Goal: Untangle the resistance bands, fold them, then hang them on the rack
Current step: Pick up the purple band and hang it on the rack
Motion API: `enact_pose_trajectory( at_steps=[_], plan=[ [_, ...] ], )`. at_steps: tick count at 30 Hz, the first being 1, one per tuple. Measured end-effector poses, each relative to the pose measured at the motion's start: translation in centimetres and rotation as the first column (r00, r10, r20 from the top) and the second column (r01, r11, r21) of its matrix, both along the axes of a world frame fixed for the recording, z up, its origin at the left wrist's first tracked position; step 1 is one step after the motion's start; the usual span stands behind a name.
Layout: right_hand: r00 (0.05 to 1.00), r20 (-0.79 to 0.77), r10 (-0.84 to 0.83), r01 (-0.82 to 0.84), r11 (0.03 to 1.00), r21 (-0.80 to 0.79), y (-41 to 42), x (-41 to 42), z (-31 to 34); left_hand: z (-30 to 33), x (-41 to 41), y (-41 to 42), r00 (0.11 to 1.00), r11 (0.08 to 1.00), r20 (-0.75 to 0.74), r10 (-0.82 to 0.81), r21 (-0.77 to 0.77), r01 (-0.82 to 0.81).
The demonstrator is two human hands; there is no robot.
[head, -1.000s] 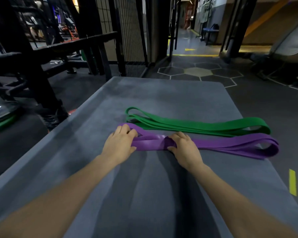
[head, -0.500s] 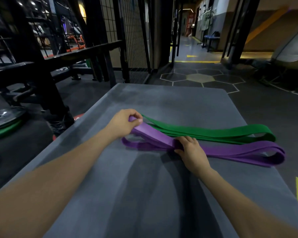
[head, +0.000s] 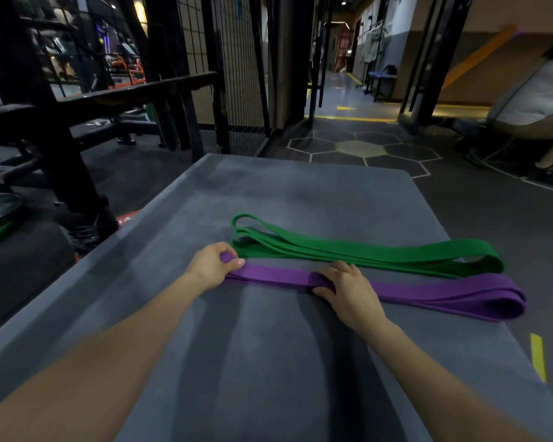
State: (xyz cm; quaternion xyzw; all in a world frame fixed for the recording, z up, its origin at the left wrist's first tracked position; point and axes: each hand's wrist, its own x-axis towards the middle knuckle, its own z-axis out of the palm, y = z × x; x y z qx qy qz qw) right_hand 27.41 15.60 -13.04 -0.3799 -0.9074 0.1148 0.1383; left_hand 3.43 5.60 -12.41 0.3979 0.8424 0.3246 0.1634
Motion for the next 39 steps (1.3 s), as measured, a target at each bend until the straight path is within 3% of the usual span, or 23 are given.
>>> enact_pose_trajectory(
  at_steps=[5,8,11,13,16,19,24,28,32,39],
  plan=[
    [0.996,0.088,-0.014,0.009,0.999,0.053,0.6,1.6,-0.3,-0.9,0.7,-0.2,0.998,0.998,-0.063,0.029,0.051,-0.025],
    [0.993,0.119,-0.004,-0.004,0.998,0.064,0.7,1.9,-0.4,-0.3,1.3,-0.4,0.975,0.996,-0.212,0.059,-0.046,-0.071],
    [0.993,0.121,0.012,-0.021,0.997,0.076,0.8,1.8,-0.6,0.9,3.0,-0.5,0.813,0.995,-0.580,0.050,-0.046,-0.094],
    [0.993,0.120,0.015,-0.023,0.997,0.072,0.8,1.8,-0.7,1.4,4.7,0.1,0.709,0.996,-0.705,-0.019,0.052,0.078],
    [0.994,0.109,0.013,-0.022,0.997,0.079,0.8,1.9,-0.7,1.7,8.4,1.7,0.783,0.935,-0.580,-0.223,0.100,0.340],
    [0.995,0.095,0.019,-0.026,0.997,0.075,0.7,1.9,-0.7,0.6,11.4,3.2,0.805,0.904,-0.466,-0.366,0.029,0.427],
    [0.995,0.090,0.034,-0.038,0.998,0.050,0.9,2.1,-0.6,0.1,11.3,4.2,0.890,0.934,-0.327,-0.318,0.051,0.353],
    [0.995,0.081,0.051,-0.046,0.997,-0.068,1.9,2.7,0.0,0.7,11.3,4.6,0.896,0.940,-0.305,-0.322,0.005,0.340],
    [0.984,0.166,-0.072,0.082,0.995,-0.054,3.7,5.5,0.6,0.9,10.8,5.3,0.900,0.933,-0.248,-0.359,-0.055,0.357],
    [0.987,0.138,-0.077,0.089,0.993,-0.082,3.4,6.1,0.7,0.7,10.7,5.4,0.849,0.902,-0.315,-0.425,-0.229,0.367]
  ],
)
